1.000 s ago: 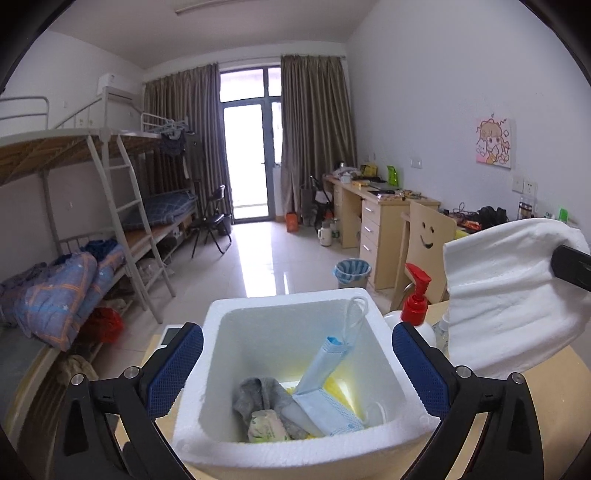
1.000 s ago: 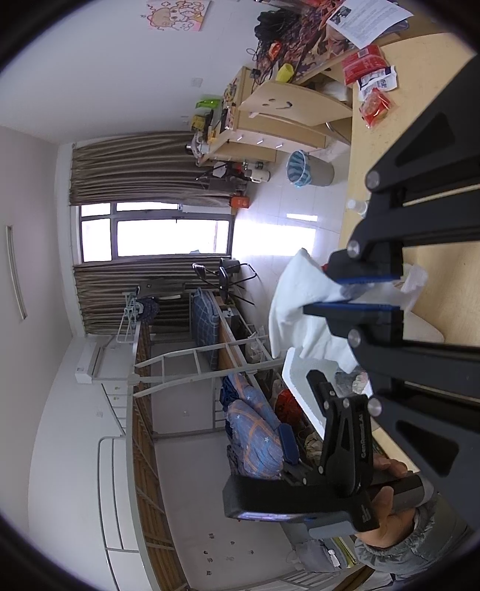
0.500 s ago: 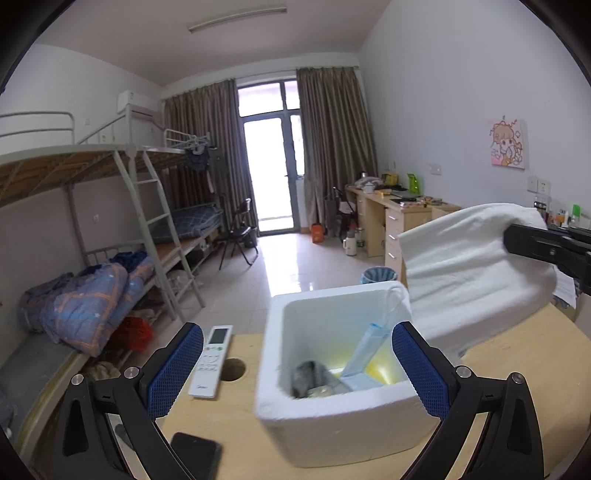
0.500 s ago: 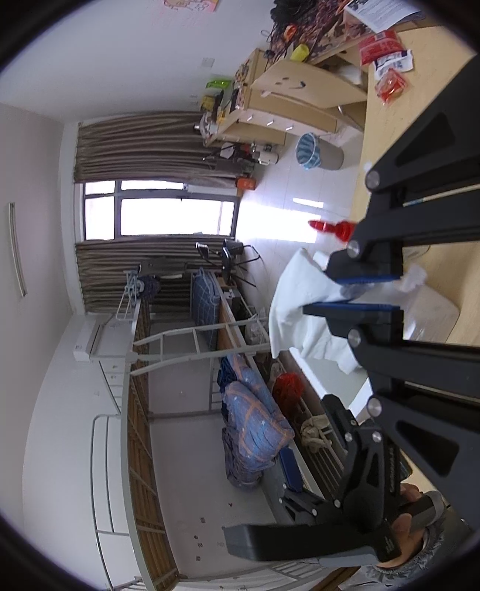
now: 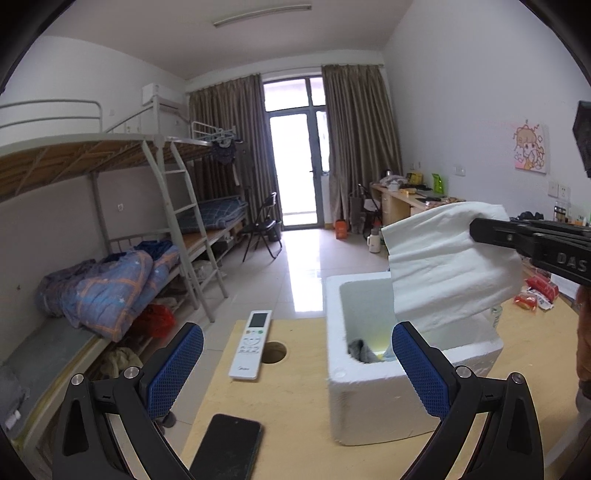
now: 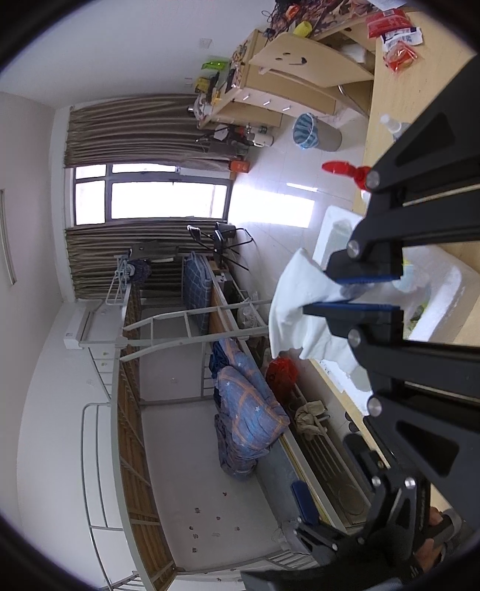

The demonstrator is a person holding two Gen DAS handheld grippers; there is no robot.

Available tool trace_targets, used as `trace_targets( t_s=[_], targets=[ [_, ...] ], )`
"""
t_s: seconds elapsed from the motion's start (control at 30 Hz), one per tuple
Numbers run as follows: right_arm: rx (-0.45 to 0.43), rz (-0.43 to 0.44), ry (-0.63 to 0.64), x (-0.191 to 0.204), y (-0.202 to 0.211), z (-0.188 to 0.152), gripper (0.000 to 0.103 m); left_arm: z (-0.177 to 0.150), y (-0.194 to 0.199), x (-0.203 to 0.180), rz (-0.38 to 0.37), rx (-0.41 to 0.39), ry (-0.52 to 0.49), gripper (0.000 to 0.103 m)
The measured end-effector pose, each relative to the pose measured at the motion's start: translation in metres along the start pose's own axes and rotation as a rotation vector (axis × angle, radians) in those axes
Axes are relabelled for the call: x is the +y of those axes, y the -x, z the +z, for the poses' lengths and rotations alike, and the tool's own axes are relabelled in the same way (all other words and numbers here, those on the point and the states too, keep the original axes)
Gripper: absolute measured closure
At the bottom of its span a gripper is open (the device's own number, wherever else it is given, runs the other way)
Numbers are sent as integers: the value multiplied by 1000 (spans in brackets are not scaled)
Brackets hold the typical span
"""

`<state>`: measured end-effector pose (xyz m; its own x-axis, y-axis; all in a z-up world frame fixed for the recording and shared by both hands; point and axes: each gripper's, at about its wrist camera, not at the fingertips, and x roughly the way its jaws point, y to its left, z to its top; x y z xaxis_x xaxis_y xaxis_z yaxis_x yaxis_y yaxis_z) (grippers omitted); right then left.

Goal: Organize soft objects

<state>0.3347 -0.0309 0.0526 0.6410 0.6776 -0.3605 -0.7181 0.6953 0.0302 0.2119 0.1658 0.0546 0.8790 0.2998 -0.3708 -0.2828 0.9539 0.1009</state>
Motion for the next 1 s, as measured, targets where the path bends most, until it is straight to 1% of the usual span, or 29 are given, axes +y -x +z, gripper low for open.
trace_targets(
  t_s=[0.23, 0.43, 0.53, 0.6, 0.63, 0.67, 0.73, 0.83, 0.93, 1.0],
  targets=[
    [46, 2, -9, -2, -23, -3, 92, -5, 6, 10, 24, 3, 18, 1],
    [70, 8, -9, 2, -30, -5, 92, -10, 7, 18, 30, 10, 34, 1],
    [76, -5, -6, 4, -31, -4, 92, -11, 9, 21, 32, 11, 42, 1],
    [84, -10, -9, 4, -33, -4, 79, -10, 11, 21, 36, 10, 42, 1],
    [88, -12, -14, 4, -35, -4, 60, -11, 12, 21, 36, 10, 44, 1],
    [87, -13, -18, 5, -36, -4, 44, -10, 13, 21, 35, 10, 46, 1],
    [81, -18, -22, 4, -36, -5, 37, -10, 13, 24, 39, 8, 49, 1],
    [84, -28, -26, 4, -35, -5, 34, -10, 13, 24, 35, 8, 49, 1],
    [77, -27, -26, 5, -32, -3, 24, -10, 14, 24, 30, 7, 52, 1],
    [65, -30, -32, 4, -28, -2, 20, -10, 15, 24, 24, 6, 52, 1]
  ],
)
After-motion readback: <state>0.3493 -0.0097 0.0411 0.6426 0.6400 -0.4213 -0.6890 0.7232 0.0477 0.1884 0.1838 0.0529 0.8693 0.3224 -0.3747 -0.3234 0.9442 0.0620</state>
